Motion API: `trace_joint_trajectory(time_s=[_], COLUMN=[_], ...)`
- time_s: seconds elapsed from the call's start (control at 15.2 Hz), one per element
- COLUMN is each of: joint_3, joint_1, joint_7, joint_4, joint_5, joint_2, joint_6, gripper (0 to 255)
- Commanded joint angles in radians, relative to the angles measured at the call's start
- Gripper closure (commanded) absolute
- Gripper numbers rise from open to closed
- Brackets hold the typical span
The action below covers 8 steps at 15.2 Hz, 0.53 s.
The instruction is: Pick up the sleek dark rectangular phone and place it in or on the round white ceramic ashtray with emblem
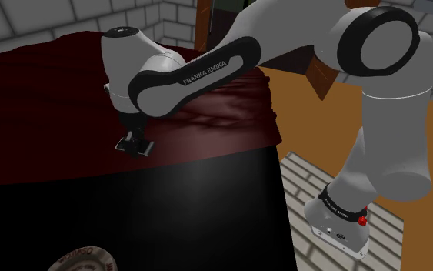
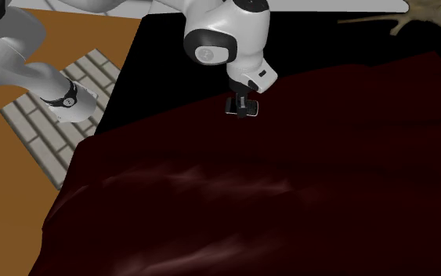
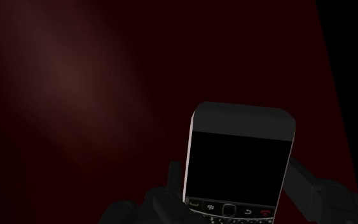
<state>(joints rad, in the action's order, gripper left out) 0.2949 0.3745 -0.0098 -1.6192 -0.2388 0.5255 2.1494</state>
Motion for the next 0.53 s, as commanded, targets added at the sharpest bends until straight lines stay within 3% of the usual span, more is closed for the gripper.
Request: trace_joint_trajectory(time_s=[0.0,0.46], joint_3=[0.0,0.006], joint_1=[0.0,-0.003], joint_7=[0.0,-0.01], joint_4=[-0.001,0.024], joint_5=[0.0,0.012], joint_2=[0.0,-0.028], joint_6=[0.0,-0.052], gripper=[255,255])
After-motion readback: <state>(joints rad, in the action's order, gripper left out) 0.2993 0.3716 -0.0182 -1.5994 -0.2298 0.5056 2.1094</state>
